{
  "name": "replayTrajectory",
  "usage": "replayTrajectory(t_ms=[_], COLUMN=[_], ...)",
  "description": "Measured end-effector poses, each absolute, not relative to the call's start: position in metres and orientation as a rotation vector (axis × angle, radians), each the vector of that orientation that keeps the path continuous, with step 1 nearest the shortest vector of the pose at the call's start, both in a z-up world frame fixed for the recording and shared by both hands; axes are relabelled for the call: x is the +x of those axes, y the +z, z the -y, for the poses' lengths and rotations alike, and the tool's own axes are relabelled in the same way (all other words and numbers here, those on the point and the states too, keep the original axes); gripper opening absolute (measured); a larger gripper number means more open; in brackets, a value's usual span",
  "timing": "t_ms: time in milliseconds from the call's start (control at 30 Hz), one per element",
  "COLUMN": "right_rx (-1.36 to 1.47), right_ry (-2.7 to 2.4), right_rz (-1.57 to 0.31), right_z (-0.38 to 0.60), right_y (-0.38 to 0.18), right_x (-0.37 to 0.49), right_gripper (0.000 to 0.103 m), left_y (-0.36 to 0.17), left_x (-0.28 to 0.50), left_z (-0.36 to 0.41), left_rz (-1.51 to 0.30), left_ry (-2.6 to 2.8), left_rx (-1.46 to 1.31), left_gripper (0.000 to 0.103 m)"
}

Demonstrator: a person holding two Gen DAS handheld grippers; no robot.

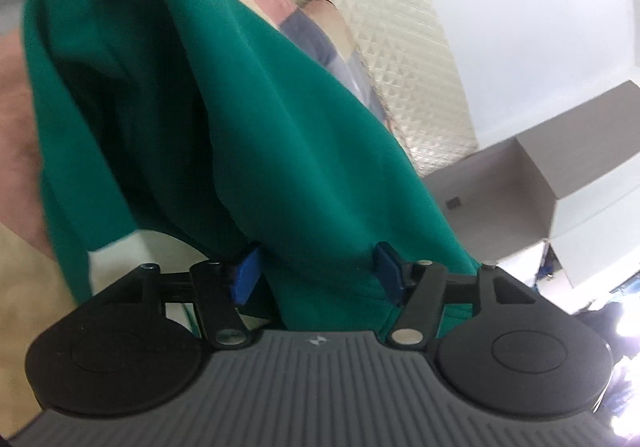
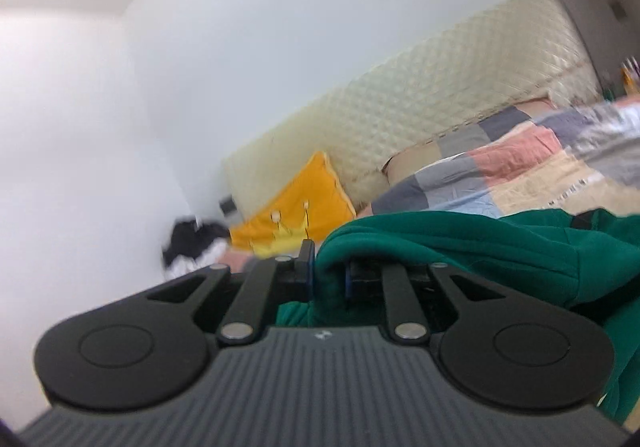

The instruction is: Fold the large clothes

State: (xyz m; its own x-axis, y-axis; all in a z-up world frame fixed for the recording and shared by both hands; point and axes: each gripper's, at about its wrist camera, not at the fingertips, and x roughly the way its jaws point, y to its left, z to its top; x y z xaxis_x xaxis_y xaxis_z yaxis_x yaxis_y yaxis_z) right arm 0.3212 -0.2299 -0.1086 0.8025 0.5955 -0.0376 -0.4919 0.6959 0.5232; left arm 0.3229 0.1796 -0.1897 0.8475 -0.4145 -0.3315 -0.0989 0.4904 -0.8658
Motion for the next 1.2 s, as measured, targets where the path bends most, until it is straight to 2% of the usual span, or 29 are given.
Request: replayTrajectory(t_ms=[167, 433, 600, 633, 667, 733, 767, 867, 967, 1000, 1033, 1067, 1100, 1167, 1200], right_rx=[0.652, 0.733, 0.721, 0.708, 0.701, 0.701, 0.698, 0.636, 0.588, 0.582, 0.587, 0.598, 0.606, 0.594, 0.579], right_ry=[0.534, 0.424, 0.436, 0.435, 0.436, 0.447, 0.453, 0.449, 0.457, 0.45, 0.446, 0.452, 0.465, 0.478, 0.496], right_rz=[-0.255, -0.445, -0.461, -0.469, -0.48, -0.504, -0.513, -0.545, -0.552, -0.552, -0.545, -0.535, -0.525, -0.494, -0.479], right_z=[0.249, 0.252, 0.248, 0.246, 0.245, 0.242, 0.24, 0.23, 0.221, 0.22, 0.22, 0.221, 0.222, 0.221, 0.22], right_y=[-0.122, -0.157, -0.161, -0.161, -0.162, -0.165, -0.167, -0.169, -0.171, -0.172, -0.172, -0.172, -0.171, -0.165, -0.161], right_x=[0.337, 0.362, 0.36, 0.361, 0.361, 0.361, 0.362, 0.362, 0.361, 0.361, 0.36, 0.36, 0.36, 0.356, 0.353], right_gripper=[0.016, 0.017, 0.022, 0.029, 0.041, 0.058, 0.058, 0.058, 0.058, 0.056, 0.048, 0.034, 0.025, 0.017, 0.016], left_y=[-0.188, -0.198, -0.2, -0.2, -0.2, -0.201, -0.2, -0.195, -0.187, -0.182, -0.179, -0.174, -0.167, -0.155, -0.148], left_x=[0.324, 0.346, 0.358, 0.361, 0.364, 0.365, 0.366, 0.361, 0.356, 0.353, 0.344, 0.34, 0.335, 0.324, 0.319], left_z=[-0.168, -0.154, -0.149, -0.148, -0.146, -0.147, -0.148, -0.149, -0.154, -0.155, -0.16, -0.162, -0.163, -0.165, -0.166], left_rz=[-0.536, -0.565, -0.584, -0.598, -0.604, -0.602, -0.598, -0.585, -0.552, -0.532, -0.513, -0.492, -0.466, -0.416, -0.397], left_ry=[-0.245, -0.225, -0.219, -0.229, -0.222, -0.216, -0.208, -0.181, -0.178, -0.18, -0.183, -0.19, -0.203, -0.219, -0.221], left_rx=[-1.024, -0.964, -0.947, -0.94, -0.935, -0.943, -0.94, -0.912, -0.911, -0.913, -0.914, -0.915, -0.916, -0.903, -0.89], left_gripper=[0.071, 0.075, 0.078, 0.078, 0.078, 0.076, 0.074, 0.039, 0.018, 0.015, 0.011, 0.01, 0.01, 0.01, 0.009])
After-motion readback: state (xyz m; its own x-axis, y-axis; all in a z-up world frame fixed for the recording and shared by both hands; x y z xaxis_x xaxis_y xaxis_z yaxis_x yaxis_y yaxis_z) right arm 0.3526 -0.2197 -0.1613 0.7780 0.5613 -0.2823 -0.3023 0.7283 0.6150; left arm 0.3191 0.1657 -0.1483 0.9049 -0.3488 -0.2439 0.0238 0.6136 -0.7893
